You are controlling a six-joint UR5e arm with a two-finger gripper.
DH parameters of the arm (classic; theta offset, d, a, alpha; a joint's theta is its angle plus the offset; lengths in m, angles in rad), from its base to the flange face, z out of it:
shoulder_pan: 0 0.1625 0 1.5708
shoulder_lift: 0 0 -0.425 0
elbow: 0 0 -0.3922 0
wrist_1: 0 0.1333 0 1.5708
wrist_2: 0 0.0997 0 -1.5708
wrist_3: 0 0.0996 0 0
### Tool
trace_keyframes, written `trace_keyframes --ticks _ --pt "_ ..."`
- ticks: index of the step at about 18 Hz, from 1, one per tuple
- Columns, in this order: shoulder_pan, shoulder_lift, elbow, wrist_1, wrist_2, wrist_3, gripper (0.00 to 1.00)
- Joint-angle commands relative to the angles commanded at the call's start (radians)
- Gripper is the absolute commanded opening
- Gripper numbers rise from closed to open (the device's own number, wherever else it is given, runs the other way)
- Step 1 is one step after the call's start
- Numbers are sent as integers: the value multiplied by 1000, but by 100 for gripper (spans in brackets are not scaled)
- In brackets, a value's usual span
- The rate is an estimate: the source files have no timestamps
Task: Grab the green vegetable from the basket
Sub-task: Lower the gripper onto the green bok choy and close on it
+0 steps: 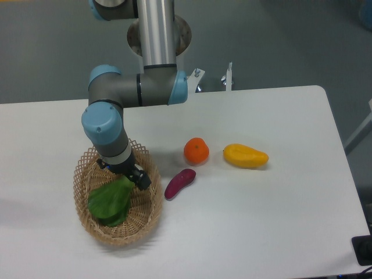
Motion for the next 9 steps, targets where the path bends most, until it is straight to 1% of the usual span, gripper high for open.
trace_keyframes --ticks 1,2,3,4,5,8,9 --pt "0 -2 0 9 0 2 100" --pt "0 -2 0 14 0 2 91" --pt "-2 2 5 14 -3 8 62" --pt "-2 5 8 14 -5 9 39" --pt "-2 5 11 12 -5 9 33" --pt "-2 9 12 12 -5 9 30" --pt "-2 9 12 12 -5 9 27"
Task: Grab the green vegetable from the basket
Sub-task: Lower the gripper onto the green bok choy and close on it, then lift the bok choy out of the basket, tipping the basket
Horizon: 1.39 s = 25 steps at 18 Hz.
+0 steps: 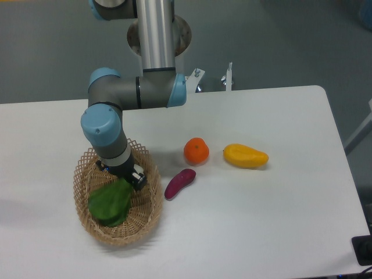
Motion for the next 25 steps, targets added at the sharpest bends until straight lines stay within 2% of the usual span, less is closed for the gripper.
trace_keyframes --ticks 5,11,12,15,18,22,25 --pt "2 6 5 0 -2 2 27" --pt "18 66 48 -31 -18 43 27" --pt "46 101 63 -40 -49 51 27" --pt "109 138 99 -78 -83 90 27" --pt "193 170 161 -159 -126 139 27" --pt "310 179 239 -253 -184 242 27" --pt "379 199 242 -302 -186 352 27"
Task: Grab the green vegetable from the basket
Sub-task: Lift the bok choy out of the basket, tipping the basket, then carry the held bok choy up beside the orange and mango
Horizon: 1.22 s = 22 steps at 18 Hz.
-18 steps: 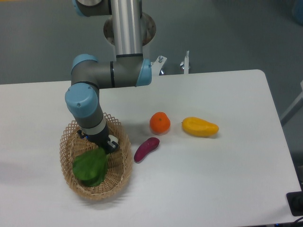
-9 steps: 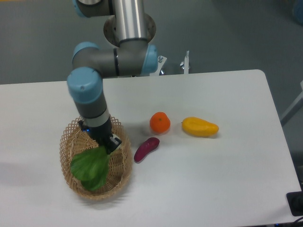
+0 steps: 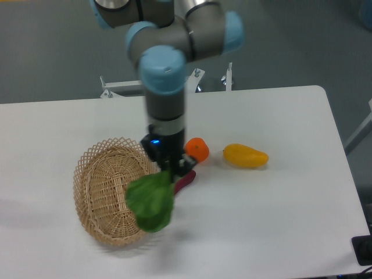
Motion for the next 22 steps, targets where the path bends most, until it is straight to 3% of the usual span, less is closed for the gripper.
trace_keyframes --ticks 5,12,22 --pt "94 26 -3 -81 2 177 28" --pt "146 28 -2 -81 0 284 28" --pt "155 37 -5 -81 -2 287 28"
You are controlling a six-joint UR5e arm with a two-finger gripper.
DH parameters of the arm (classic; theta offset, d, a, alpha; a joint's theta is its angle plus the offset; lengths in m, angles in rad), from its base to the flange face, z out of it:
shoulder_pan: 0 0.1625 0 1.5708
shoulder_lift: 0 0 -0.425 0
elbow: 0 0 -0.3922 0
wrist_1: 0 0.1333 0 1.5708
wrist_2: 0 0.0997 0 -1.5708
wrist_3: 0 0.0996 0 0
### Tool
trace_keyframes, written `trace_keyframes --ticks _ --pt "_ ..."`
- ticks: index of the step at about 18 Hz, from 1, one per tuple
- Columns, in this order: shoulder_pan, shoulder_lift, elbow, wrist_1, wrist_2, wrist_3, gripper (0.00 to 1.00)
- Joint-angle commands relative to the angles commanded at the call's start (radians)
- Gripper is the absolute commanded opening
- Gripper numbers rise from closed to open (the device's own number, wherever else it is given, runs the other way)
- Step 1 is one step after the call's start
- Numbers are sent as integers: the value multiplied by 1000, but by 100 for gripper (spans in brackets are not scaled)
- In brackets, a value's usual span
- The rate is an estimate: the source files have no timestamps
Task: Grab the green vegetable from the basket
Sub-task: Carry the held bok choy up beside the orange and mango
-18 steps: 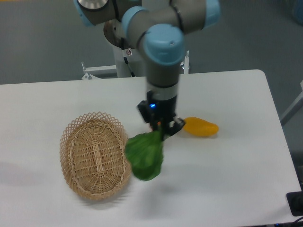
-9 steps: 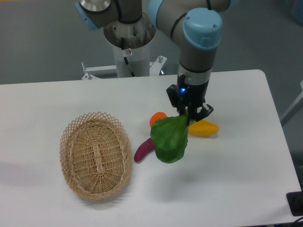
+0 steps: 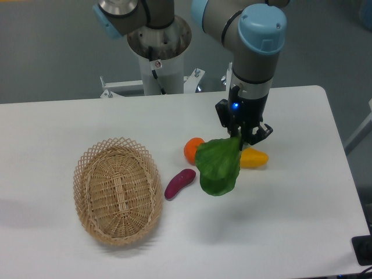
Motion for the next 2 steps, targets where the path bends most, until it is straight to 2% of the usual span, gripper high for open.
trace_keyframes --ticks 2 --pt "0 0 0 0 0 0 28"
